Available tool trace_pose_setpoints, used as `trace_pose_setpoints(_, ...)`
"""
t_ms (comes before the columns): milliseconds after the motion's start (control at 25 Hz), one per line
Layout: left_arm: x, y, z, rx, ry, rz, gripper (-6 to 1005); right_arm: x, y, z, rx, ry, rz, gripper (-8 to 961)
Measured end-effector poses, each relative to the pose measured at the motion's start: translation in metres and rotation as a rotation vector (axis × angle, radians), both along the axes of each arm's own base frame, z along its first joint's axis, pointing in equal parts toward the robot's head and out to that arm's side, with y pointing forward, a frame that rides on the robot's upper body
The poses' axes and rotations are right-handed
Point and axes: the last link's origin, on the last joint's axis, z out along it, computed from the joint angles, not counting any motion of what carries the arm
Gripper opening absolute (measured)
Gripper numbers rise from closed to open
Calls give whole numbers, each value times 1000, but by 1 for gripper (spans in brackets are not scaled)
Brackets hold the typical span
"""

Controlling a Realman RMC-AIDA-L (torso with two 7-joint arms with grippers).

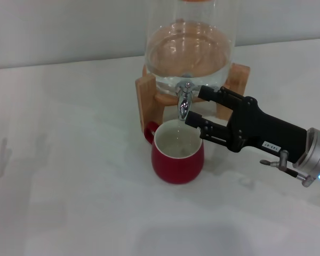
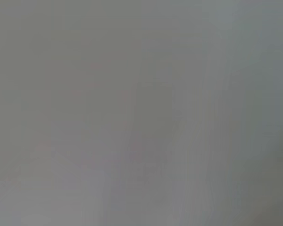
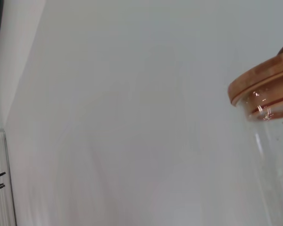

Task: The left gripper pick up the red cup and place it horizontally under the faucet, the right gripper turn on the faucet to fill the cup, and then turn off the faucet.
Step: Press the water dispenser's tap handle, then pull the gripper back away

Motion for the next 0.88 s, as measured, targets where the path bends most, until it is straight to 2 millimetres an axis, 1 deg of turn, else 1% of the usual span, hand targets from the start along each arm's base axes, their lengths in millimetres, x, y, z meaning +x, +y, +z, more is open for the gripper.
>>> trace_pose_setpoints(240,1,1,0,0,0,-2,865,0,0,0,4,-1,1,770)
trace_pose_setpoints(560,0,0,0,0,0,1,865,0,3,8,38,24,2,771)
trace_pose_setpoints(720,-2,-1,1,0,2,7,865,4,9,19,92,40,-34,771)
trace_pose_setpoints(760,-2,-1,1,0,1,8,865,4,9,19,92,40,-34,771)
trace_pose_setpoints(800,-3,-1,1,0,1,8,865,12,14,28,144,48,-80,771)
trace_pose_setpoints(880,-3,-1,1,0,1,9,865,15,16,32,163,49,-100,772)
